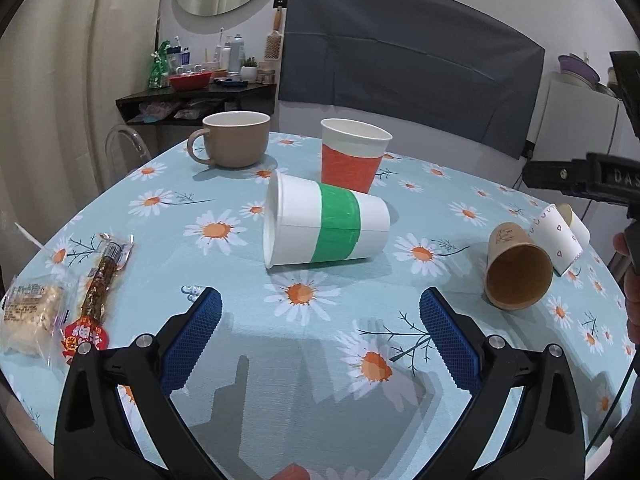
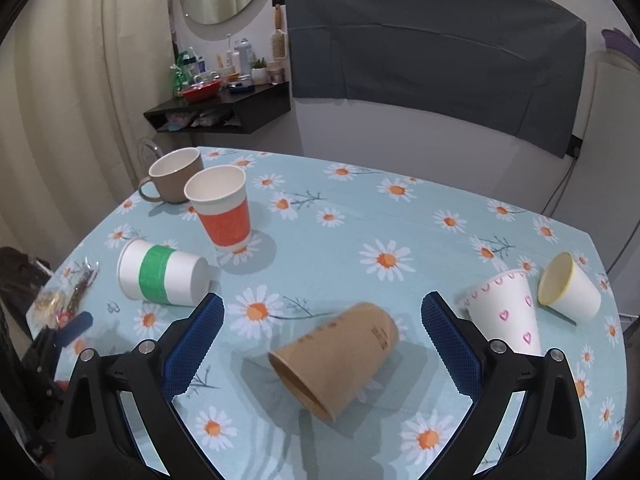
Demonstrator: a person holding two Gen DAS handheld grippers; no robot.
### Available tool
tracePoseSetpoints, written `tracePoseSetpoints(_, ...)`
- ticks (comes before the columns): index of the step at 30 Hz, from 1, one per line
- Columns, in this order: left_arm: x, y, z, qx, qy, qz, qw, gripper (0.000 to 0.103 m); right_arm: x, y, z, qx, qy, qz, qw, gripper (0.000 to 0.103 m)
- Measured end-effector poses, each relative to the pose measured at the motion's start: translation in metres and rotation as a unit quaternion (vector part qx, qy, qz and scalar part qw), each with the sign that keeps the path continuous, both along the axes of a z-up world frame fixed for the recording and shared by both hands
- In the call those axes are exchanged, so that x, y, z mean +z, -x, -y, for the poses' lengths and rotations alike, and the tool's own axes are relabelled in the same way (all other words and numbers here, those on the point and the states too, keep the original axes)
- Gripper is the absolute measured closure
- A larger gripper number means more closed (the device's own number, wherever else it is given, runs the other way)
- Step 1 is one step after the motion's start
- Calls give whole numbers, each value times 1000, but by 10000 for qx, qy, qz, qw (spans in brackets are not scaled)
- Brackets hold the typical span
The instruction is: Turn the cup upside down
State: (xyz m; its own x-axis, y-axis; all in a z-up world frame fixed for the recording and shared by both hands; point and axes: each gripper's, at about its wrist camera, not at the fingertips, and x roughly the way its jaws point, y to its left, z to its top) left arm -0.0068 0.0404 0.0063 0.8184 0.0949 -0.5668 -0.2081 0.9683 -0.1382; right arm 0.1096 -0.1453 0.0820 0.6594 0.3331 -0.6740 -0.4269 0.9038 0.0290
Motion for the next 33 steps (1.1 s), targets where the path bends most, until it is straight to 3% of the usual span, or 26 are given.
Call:
tracePoseSetpoints(7, -6, -9, -9, -160, 357, -209, 9990, 6, -3, -64, -41, 223, -193, -741, 9968, 9)
tracePoseSetpoints(17, -8, -12, -12, -66, 429, -344, 9985, 6, -19, -135, -91, 380, -607, -1581, 9848, 13)
tracePoseSetpoints(19, -9, -12, -13, -72, 444, -356, 9984, 6, -28, -146, -96, 342, -660, -1856, 9798, 36)
tracePoseSetpoints(20, -8, -12, -13, -63, 442, -357, 9984, 6, -34, -150, -97, 351, -709, -2001, 9766, 38)
tracePoseSetpoints(23, -9, -12, -14, -76, 454, -351, 9983, 6, -48, -156, -101, 334, -750, -2251, 9709, 59)
tracePoseSetpoints(25, -8, -13, -14, -82, 460, -347, 9983, 6, -53, -154, -99, 360, -769, -2344, 9684, 82)
tracePoseSetpoints(28, -8, -12, -14, -98, 459, -331, 9983, 6, -56, -148, -93, 417, -770, -2327, 9686, 95)
tracePoseSetpoints(33, -7, -10, -13, -147, 451, -250, 9986, 6, -54, -132, -75, 504, -907, -2288, 9679, 98)
